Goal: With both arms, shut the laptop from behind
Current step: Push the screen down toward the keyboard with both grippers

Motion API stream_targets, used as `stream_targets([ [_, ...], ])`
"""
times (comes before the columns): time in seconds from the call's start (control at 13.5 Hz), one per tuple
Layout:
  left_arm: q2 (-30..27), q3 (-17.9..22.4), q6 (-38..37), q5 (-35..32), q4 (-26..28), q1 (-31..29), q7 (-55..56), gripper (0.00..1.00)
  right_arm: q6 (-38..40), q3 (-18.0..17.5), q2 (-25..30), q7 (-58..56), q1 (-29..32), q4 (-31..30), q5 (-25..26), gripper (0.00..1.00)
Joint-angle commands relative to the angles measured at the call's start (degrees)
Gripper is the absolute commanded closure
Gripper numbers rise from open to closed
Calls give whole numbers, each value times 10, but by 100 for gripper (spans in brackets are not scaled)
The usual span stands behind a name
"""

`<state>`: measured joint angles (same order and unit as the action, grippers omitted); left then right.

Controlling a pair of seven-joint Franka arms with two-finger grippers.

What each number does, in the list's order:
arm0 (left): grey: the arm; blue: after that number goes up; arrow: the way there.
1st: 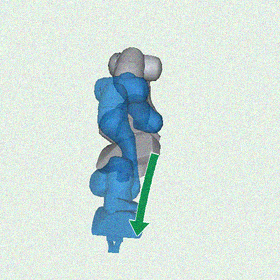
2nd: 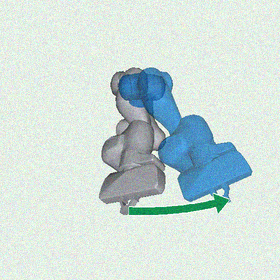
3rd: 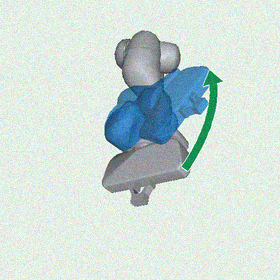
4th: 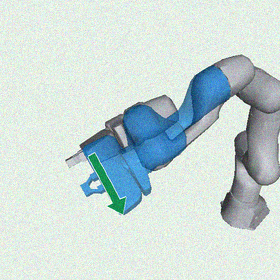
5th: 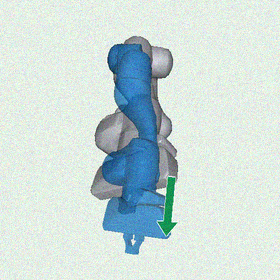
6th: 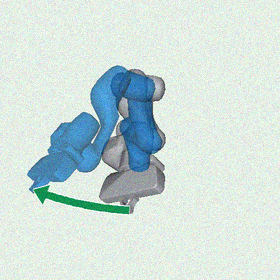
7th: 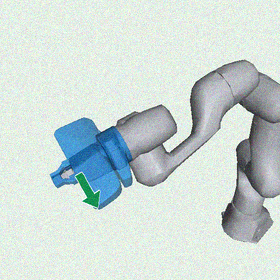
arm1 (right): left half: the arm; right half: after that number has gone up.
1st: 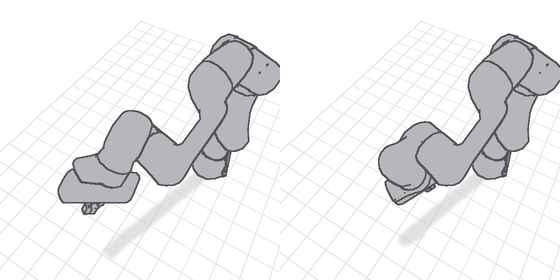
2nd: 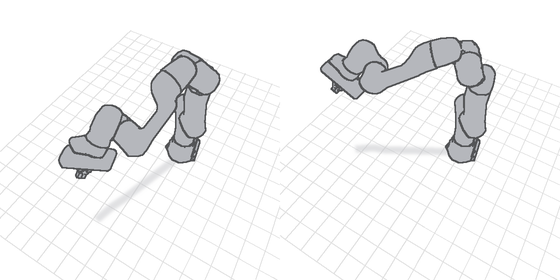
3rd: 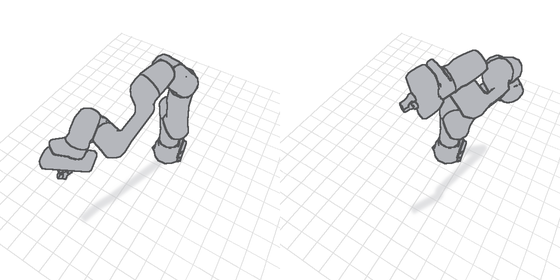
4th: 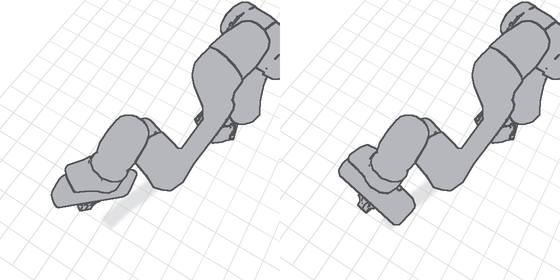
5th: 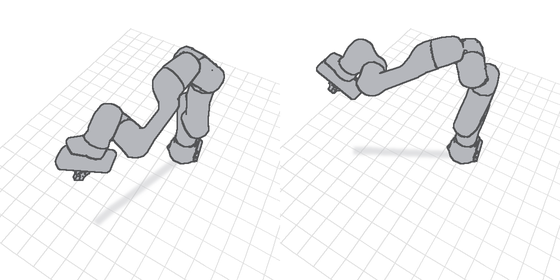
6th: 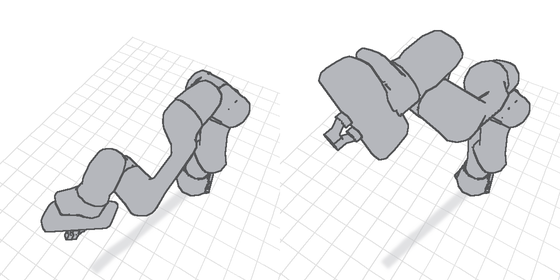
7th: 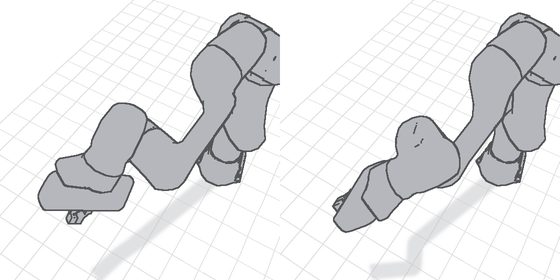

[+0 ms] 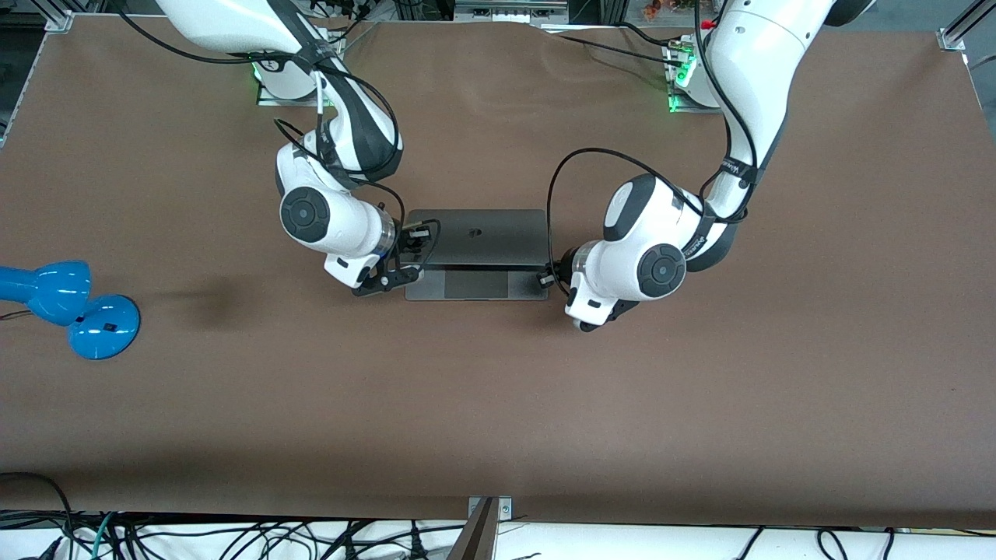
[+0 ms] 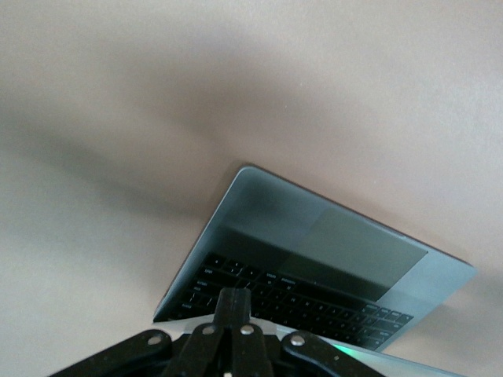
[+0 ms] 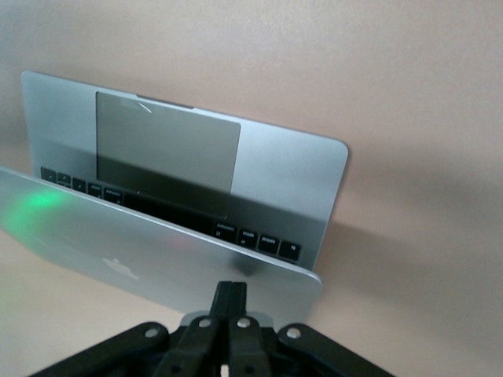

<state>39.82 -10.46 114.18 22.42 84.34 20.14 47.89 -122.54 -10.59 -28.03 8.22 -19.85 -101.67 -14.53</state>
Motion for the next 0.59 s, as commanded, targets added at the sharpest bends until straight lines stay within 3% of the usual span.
stream_targets([
  [0.0, 28, -3, -3, -17, 1, 10, -8, 100, -14, 22, -28, -20, -21, 30, 7, 100],
  [0.52, 56, -2, 21, -33, -7, 11, -7, 100, -46, 36, -69, -84, -22, 45, 6, 100],
])
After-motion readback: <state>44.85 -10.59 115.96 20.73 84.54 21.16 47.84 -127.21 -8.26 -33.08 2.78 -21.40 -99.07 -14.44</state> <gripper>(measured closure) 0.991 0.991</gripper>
